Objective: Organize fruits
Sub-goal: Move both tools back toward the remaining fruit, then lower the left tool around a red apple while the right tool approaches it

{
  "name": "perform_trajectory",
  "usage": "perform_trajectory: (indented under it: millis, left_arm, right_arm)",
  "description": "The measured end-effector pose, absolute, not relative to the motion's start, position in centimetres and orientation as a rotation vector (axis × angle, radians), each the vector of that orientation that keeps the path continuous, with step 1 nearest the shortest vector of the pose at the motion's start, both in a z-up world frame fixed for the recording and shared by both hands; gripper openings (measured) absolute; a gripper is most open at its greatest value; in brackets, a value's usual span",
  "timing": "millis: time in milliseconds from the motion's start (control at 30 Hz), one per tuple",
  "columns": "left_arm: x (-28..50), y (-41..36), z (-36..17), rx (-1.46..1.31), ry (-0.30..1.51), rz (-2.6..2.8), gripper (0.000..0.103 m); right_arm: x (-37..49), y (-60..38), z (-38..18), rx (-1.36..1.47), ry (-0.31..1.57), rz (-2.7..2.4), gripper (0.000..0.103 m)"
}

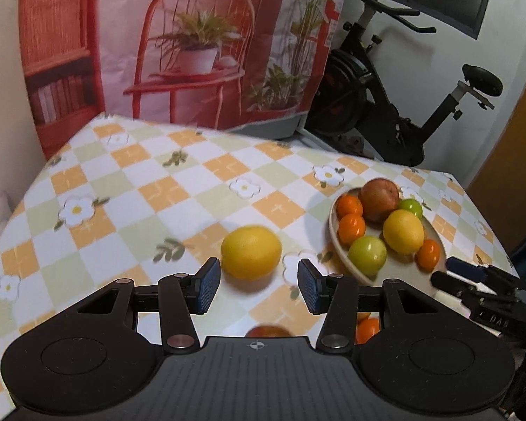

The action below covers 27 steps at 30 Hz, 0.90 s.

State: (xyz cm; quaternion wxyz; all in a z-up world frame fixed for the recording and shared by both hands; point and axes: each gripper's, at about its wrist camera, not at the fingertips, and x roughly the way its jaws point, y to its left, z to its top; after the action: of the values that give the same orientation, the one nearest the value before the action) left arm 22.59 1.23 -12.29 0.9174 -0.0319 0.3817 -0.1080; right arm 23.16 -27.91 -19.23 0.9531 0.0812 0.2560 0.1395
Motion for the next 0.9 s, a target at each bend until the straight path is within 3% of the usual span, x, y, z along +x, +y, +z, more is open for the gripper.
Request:
perform_trajectory:
  millis: [133, 900]
  left_arm:
    - [22.1, 3.0, -13.2, -0.130, 0.811, -0.218, 0.039]
    - [22.3, 6.9, -16.1, -0.264, 0.873, -0.412, 0.037]
  right_arm:
    - [22.8, -25.0, -18.9, 0.119, 0.557, 0.344, 0.057]
    - [22.3, -12.3, -19.1, -0.121, 0.750, 0.607, 0.057]
